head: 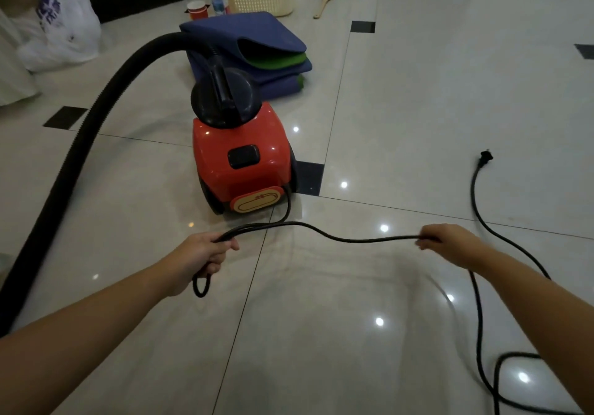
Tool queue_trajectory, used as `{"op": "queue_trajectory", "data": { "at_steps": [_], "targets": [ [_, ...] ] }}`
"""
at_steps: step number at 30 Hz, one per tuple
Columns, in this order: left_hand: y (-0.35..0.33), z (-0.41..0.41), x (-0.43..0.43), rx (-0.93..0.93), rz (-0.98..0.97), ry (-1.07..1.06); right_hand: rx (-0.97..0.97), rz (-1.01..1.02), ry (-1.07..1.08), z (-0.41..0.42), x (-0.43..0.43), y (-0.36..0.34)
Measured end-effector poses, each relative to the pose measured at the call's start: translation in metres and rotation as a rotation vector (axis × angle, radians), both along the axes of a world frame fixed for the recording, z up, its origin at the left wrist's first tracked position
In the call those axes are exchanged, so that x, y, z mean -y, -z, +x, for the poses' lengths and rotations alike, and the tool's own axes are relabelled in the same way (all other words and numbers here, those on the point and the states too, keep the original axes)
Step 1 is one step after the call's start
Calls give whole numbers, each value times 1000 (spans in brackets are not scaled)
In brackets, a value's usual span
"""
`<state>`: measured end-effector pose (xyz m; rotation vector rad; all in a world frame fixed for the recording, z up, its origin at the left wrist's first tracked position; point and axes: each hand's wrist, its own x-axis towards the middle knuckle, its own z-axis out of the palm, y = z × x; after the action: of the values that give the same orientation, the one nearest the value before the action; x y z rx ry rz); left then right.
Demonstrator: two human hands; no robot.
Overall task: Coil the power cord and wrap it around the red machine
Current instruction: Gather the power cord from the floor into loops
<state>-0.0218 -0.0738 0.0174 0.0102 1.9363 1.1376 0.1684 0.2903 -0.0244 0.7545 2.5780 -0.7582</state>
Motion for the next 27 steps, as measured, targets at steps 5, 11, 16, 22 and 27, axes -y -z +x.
{"op": "queue_trajectory", "data": {
  "at_steps": [5, 11, 16, 22, 27],
  "targets": [
    [-5, 5, -6, 89, -80, 250, -135, -70, 270, 17, -12, 3],
    [3, 37, -32, 223, 57, 255, -82, -424, 196, -53, 54, -14],
    [3, 45, -39, 251, 178, 37, -212, -939, 204, -78, 117, -42],
    [1, 52, -51, 270, 218, 31, -54, -1298, -34, -58, 159, -33],
    [6, 59, -59, 192, 193, 7, -72, -1118, -170, -50, 161, -32]
  ]
}}
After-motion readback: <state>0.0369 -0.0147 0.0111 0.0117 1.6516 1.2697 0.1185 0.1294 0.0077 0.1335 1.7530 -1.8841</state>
